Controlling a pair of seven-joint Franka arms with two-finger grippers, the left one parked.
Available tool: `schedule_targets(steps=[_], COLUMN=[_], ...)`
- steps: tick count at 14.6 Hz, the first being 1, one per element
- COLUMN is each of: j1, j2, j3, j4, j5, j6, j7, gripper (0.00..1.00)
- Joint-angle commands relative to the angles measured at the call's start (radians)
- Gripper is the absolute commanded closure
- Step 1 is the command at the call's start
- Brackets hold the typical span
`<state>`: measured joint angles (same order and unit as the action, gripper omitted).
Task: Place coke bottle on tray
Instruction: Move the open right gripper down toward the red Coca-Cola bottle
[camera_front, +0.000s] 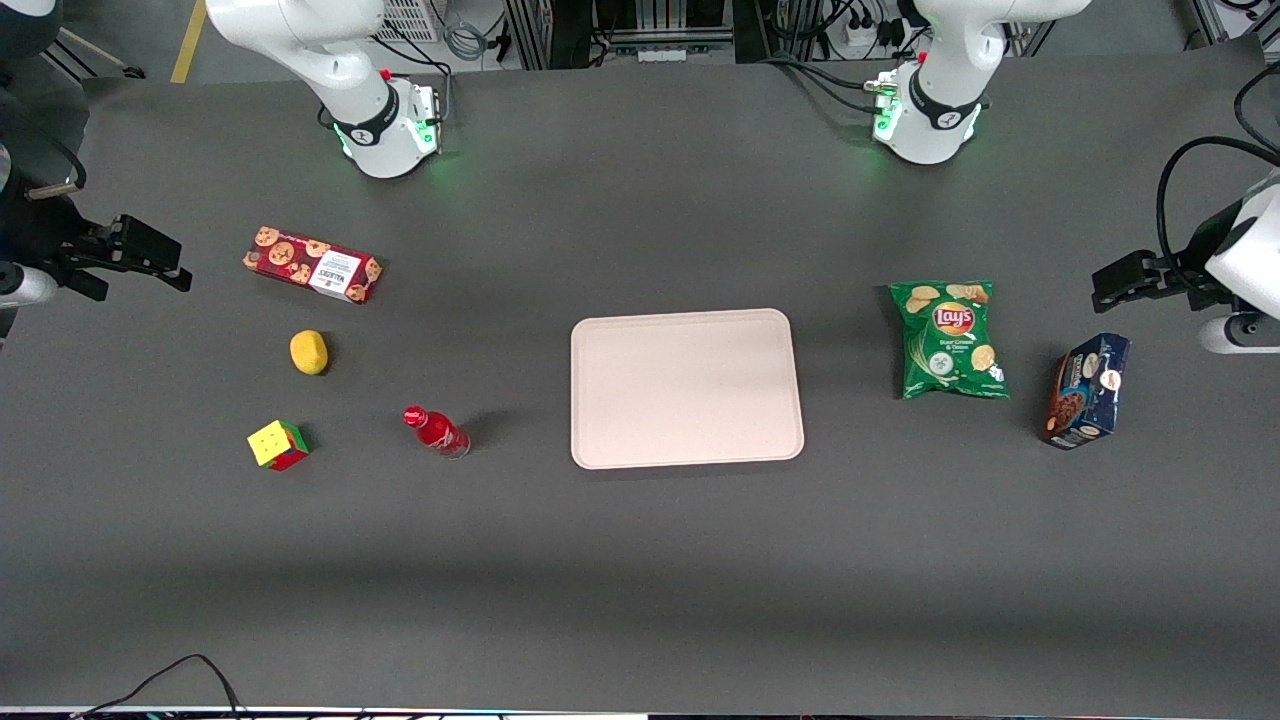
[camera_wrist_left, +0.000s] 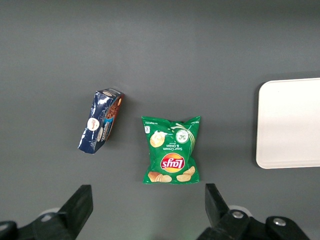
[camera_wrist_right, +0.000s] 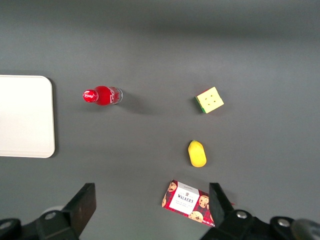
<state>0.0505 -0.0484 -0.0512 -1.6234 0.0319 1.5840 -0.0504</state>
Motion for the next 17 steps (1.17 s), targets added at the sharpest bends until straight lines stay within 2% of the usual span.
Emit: schedule_targets(steps=[1, 6, 9, 15, 17], j1=[0.011, 0.011, 0.058, 0.074, 0.086], j2=[0.019, 0.025, 0.053, 0.212, 0.258], j3=[-0.001, 0.002, 0.020, 0.146, 0.175], j4=[0.031, 0.034, 0.033, 0.001, -0.042], j5=[-0.017, -0.010, -0.010, -0.018, -0.084], j6=[-0.029, -0.027, -0.015, 0.166, 0.247], j7=[0.027, 0.027, 0.094, 0.191, 0.234], gripper=[0.00, 0.00, 0.00, 0.00, 0.00])
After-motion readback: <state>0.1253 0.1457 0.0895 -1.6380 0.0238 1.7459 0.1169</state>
